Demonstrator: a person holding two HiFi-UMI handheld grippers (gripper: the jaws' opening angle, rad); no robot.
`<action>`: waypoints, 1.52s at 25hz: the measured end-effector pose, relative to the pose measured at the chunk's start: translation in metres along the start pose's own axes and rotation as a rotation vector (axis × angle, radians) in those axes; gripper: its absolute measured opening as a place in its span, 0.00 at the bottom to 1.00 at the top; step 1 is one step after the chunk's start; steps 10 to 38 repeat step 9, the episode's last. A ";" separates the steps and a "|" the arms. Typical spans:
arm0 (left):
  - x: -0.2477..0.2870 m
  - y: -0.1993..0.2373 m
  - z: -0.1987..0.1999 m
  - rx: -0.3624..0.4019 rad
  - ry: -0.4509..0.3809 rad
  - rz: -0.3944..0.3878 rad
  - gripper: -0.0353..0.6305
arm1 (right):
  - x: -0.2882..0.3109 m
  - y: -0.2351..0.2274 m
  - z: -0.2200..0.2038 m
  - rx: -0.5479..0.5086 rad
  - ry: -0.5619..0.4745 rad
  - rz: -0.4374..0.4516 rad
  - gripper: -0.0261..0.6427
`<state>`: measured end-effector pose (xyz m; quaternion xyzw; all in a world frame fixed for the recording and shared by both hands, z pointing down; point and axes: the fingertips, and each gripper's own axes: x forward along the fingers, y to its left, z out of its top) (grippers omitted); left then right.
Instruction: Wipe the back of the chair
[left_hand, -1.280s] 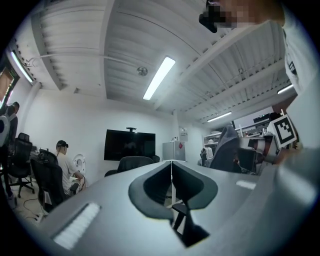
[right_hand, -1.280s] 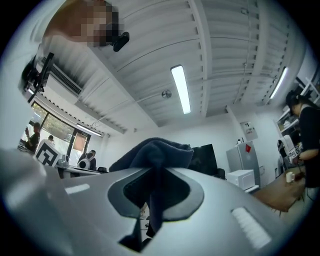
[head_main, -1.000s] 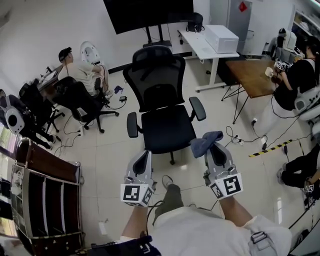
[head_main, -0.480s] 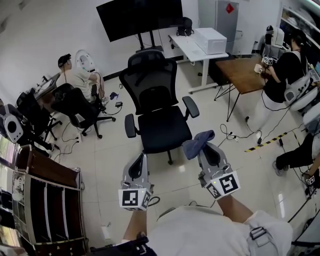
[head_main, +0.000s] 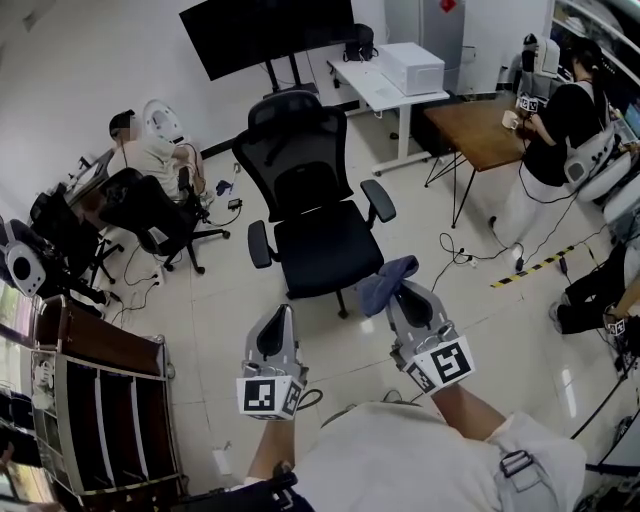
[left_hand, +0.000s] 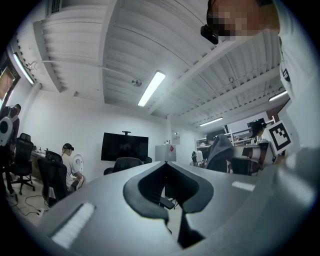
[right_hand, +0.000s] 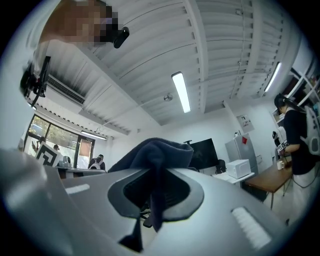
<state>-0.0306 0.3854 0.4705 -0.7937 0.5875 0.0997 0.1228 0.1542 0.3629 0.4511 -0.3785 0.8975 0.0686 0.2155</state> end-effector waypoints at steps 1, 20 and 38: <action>0.001 -0.003 0.000 -0.001 0.003 -0.007 0.13 | -0.001 0.000 0.002 -0.003 0.000 -0.001 0.09; -0.008 -0.026 0.013 -0.015 -0.020 -0.066 0.13 | -0.014 0.011 0.014 -0.008 0.000 0.009 0.09; -0.008 -0.026 0.013 -0.015 -0.020 -0.066 0.13 | -0.014 0.011 0.014 -0.008 0.000 0.009 0.09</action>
